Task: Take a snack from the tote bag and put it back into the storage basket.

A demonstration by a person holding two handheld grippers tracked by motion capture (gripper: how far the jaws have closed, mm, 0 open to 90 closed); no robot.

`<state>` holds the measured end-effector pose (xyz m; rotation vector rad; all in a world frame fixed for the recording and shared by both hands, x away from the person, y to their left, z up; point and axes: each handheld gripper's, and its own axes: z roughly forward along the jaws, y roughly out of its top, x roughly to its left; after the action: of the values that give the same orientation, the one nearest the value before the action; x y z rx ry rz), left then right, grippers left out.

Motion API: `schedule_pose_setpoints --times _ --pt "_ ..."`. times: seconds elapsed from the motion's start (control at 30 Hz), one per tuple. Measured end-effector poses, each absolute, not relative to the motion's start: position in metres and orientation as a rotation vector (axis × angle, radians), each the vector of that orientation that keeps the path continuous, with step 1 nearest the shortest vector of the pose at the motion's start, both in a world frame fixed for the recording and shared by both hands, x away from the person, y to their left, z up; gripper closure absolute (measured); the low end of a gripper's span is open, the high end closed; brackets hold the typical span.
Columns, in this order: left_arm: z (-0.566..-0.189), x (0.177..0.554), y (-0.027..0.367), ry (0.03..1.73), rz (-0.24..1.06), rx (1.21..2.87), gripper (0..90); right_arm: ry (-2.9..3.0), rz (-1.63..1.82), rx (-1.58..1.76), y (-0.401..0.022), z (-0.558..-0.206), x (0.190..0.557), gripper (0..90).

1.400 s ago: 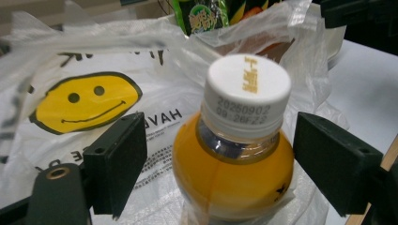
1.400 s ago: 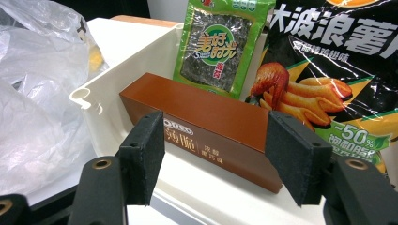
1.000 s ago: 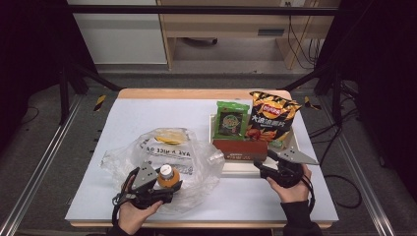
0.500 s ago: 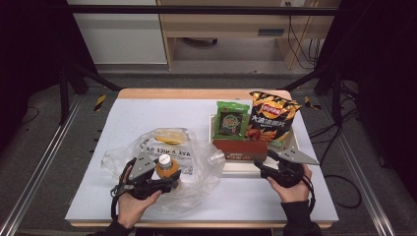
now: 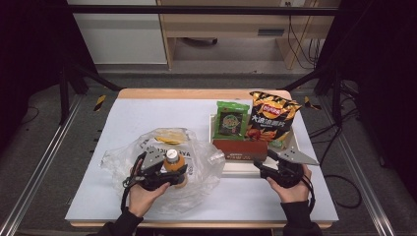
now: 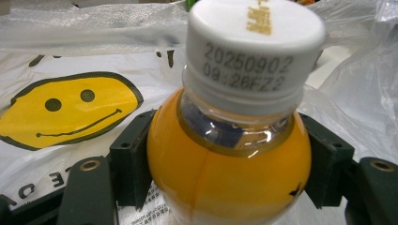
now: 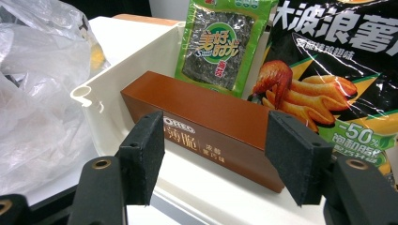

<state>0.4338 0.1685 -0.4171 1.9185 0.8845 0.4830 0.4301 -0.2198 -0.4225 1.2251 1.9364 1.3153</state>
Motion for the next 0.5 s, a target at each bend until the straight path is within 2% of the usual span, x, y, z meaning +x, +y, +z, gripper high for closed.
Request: schedule_pose_setpoints --times 0.07,0.17,0.5 --pt "-0.416 0.433 0.169 0.877 0.49 1.913 29.2 1.937 1.319 1.222 -0.219 -0.422 0.43 38.4" --pt "-0.413 0.431 0.169 0.875 0.504 1.907 22.1 1.94 1.323 1.214 -0.217 -0.421 0.429 38.4" --pt "-0.389 0.41 0.191 0.833 0.541 1.862 17.8 1.936 1.369 1.166 -0.213 -0.412 0.425 38.4"
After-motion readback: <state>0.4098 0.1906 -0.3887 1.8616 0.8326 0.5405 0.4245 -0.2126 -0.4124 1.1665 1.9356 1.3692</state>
